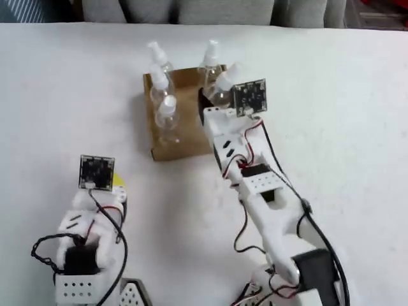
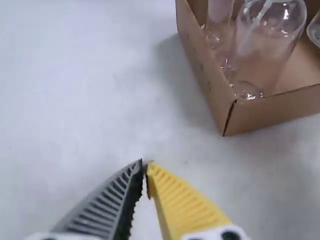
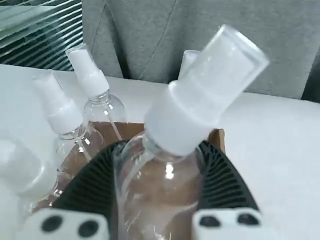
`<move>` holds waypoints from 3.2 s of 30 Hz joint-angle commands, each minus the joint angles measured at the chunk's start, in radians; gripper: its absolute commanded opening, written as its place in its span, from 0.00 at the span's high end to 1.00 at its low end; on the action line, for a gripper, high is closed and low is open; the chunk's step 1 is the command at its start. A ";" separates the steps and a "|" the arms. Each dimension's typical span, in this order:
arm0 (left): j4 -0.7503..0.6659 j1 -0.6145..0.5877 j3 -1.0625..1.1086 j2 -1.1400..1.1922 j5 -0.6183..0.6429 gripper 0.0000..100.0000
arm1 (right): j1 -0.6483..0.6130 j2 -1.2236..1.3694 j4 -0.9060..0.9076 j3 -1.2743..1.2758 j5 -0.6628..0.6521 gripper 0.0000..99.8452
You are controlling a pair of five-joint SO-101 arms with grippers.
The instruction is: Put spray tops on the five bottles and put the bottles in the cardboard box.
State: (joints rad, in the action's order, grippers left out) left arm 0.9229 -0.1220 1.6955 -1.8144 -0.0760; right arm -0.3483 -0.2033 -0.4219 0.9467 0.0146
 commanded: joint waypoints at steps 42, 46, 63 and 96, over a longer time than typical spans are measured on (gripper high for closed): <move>0.005 -0.013 -0.003 -0.016 -0.014 0.98 | 0.038 0.461 -0.170 -0.252 -0.175 0.99; 0.005 -0.013 -0.003 -0.016 -0.014 0.98 | 0.041 0.461 -0.174 -0.236 -0.175 0.99; 0.005 -0.013 -0.003 -0.016 -0.014 0.98 | 0.025 0.458 -0.176 -0.155 -0.180 0.98; 0.006 -0.013 -0.003 -0.016 -0.014 0.98 | -0.015 0.458 -0.177 -0.098 -0.175 0.75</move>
State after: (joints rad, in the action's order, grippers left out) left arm 0.9229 -0.1250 1.6955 -1.8144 -0.0775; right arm -0.3575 0.2585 -0.5907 0.8454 -0.1619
